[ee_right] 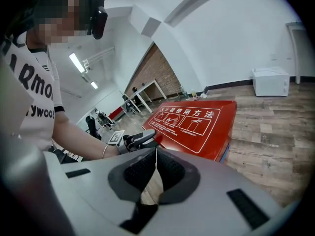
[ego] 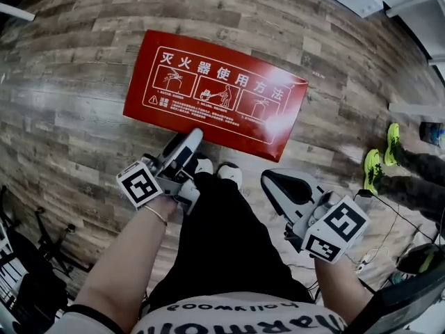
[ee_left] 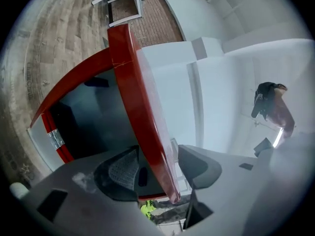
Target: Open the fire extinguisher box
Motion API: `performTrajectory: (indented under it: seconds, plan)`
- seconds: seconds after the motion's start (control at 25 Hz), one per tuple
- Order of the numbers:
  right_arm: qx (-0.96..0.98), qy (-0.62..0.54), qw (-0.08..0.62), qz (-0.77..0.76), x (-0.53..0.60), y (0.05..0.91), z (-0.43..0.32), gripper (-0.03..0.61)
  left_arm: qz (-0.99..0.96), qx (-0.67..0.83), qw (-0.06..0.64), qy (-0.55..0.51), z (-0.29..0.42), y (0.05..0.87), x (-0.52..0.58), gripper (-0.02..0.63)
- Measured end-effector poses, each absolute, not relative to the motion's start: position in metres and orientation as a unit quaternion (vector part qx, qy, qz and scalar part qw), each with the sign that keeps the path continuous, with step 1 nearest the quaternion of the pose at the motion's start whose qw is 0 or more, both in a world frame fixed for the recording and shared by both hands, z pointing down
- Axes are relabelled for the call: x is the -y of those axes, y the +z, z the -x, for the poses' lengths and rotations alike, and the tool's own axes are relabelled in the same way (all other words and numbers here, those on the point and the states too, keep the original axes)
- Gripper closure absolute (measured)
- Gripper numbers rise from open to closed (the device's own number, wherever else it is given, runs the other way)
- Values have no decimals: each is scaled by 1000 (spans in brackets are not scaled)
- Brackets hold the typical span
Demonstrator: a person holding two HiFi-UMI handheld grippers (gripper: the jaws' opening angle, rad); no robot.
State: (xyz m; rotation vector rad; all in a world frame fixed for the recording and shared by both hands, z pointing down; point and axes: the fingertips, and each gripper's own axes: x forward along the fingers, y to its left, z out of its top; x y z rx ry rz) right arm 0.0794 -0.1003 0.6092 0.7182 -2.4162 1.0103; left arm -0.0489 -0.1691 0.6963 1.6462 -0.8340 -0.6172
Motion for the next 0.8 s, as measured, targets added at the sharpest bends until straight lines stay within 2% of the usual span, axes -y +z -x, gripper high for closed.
performTrajectory:
  seconds: [0.32,0.8]
  plan:
    - [868,362,206,-270,106,600,-86,569,-693,315,581,-288,44,679,181,383]
    - [876,350,172,-285,131,536,-84,568,-709,256,569,-327,44,589,193,398]
